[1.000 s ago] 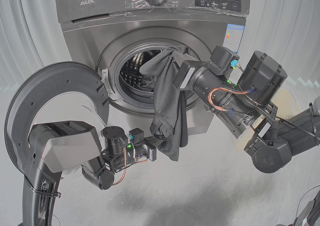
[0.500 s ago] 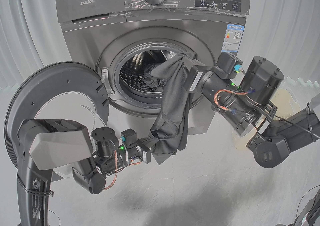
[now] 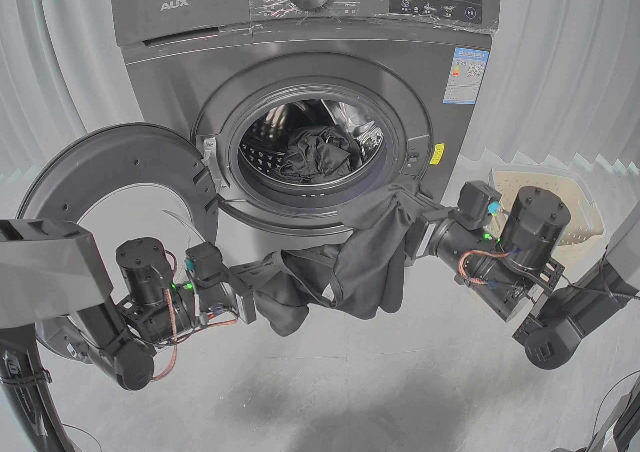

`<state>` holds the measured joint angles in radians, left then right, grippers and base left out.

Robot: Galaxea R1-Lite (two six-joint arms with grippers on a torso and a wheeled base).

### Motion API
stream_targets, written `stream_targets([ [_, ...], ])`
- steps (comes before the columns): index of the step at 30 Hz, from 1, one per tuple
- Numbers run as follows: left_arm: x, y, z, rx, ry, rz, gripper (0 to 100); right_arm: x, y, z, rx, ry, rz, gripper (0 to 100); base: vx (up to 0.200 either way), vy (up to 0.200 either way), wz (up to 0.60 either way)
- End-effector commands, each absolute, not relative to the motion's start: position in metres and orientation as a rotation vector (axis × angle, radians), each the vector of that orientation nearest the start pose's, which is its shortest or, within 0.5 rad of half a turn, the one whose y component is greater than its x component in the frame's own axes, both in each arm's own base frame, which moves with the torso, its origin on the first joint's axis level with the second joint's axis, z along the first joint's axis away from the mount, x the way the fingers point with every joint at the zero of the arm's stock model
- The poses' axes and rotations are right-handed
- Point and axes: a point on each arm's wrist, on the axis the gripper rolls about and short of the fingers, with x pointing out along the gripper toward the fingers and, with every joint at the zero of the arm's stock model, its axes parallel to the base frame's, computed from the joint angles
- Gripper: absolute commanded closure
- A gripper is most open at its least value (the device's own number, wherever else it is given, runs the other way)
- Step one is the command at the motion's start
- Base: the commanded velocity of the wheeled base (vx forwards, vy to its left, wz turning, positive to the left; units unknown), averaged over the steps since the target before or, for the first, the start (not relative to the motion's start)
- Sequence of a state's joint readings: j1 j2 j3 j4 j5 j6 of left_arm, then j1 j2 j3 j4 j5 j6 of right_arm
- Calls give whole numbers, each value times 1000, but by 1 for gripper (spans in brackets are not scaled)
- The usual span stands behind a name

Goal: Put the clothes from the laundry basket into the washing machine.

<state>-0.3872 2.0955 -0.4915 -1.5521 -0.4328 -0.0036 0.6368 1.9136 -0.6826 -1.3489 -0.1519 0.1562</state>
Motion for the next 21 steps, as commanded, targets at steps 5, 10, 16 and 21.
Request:
stream_targets([
  [5,295,-109,114,-10,-68,-772,100,266,187,125,163,22,474,100,0,0,0],
  [10,300,-111,122,-9,-110,-766,100,266,187,110,142,73,465,0,0,0,0],
  [16,297,-112,129,-10,-133,-773,100,262,188,90,107,149,476,0,0,0,0],
  [21,295,-114,134,-8,-147,-778,100,258,187,67,68,232,493,0,0,0,0],
])
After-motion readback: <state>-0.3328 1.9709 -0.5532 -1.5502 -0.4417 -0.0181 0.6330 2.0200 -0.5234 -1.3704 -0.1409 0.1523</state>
